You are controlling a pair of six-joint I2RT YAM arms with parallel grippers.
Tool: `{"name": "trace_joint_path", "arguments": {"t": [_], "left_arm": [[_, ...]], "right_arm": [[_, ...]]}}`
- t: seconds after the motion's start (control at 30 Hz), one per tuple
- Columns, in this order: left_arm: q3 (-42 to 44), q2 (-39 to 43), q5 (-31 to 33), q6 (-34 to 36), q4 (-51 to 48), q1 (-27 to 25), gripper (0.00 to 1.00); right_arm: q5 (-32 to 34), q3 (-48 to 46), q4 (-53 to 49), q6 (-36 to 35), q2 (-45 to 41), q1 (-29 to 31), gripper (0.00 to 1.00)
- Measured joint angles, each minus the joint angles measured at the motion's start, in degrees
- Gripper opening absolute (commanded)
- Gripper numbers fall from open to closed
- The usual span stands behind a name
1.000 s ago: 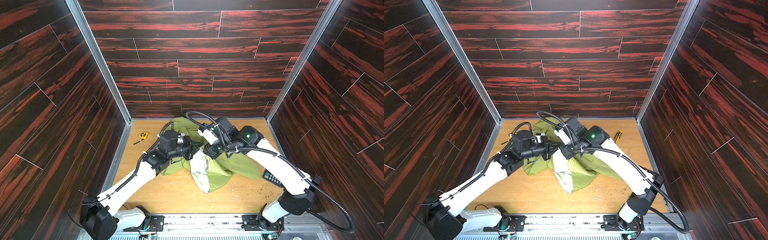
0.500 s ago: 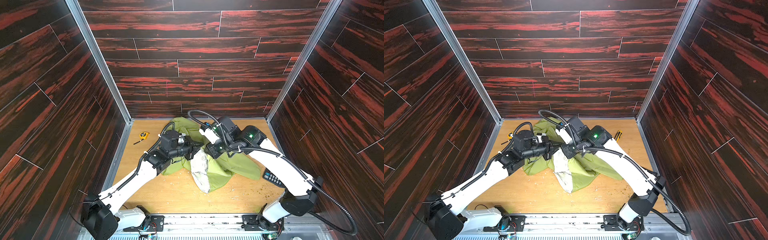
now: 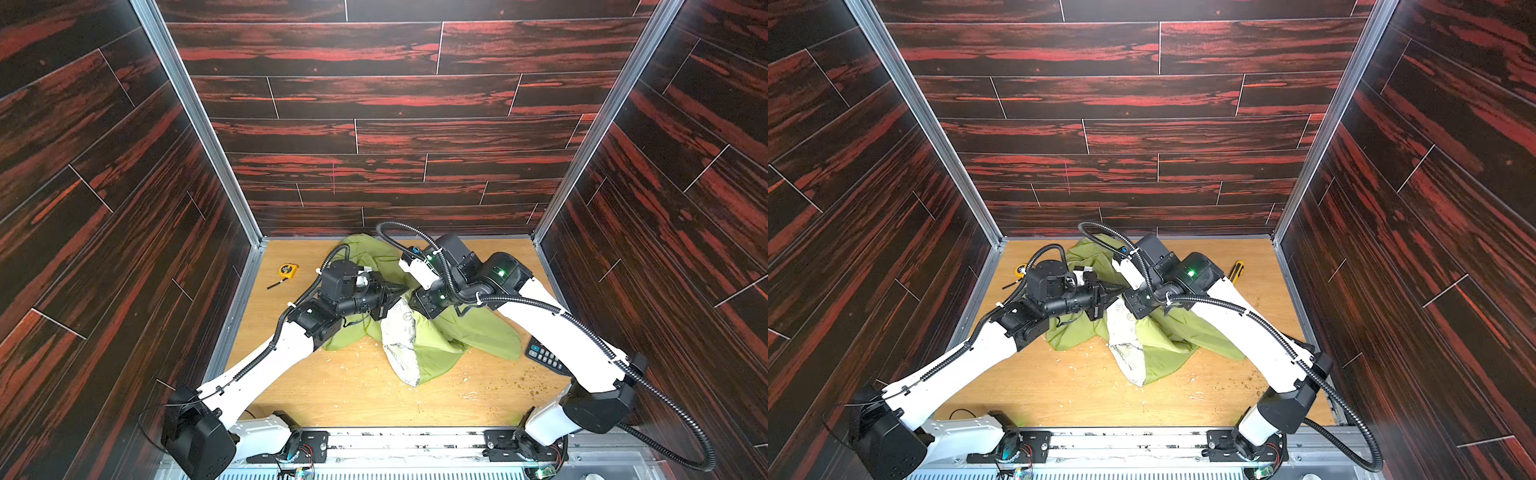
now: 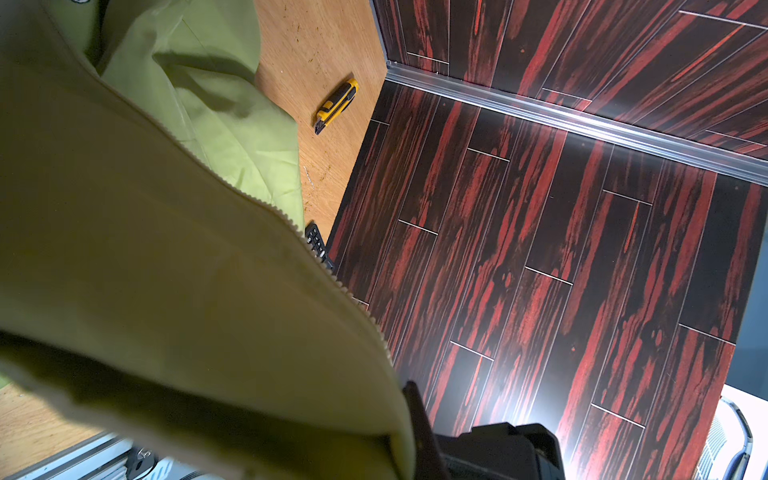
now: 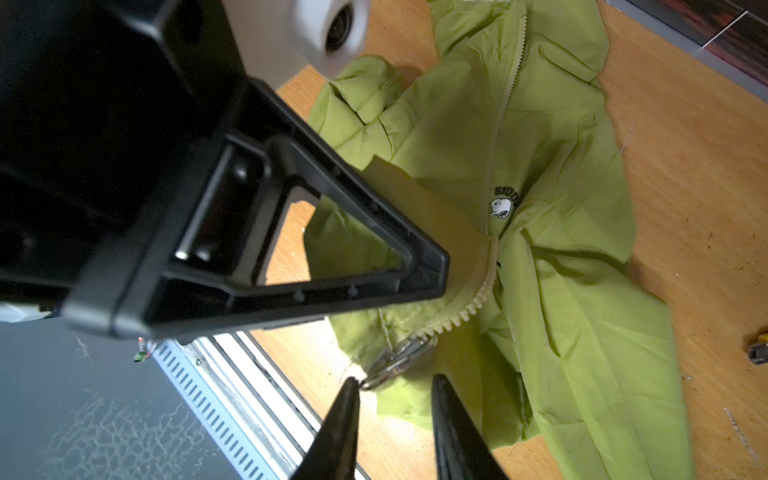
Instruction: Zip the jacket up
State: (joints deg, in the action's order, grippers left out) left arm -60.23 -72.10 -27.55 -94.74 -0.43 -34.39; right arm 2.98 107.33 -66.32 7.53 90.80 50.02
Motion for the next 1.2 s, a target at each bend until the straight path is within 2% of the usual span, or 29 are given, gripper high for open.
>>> {"name": "trace_joint_path", "arguments": {"t": [0.2, 0.6, 1.2], "left_arm": [[0.0, 0.0, -0.1, 0.0, 0.0, 0.0, 0.00], [0.0, 0.0, -0.1, 0.0, 0.0, 0.0, 0.00], [0.0, 0.0, -0.6, 0.0, 0.0, 0.0, 0.00]], "right_arm": [[-1.7, 0.0, 0.3, 0.2, 0.0, 0.0, 0.37], [0.2, -2.1, 0.4, 0.4, 0.0, 0.0, 0.24], [0.6, -2.5, 0.9, 1.0, -2.1, -0.9, 0.14]]}}
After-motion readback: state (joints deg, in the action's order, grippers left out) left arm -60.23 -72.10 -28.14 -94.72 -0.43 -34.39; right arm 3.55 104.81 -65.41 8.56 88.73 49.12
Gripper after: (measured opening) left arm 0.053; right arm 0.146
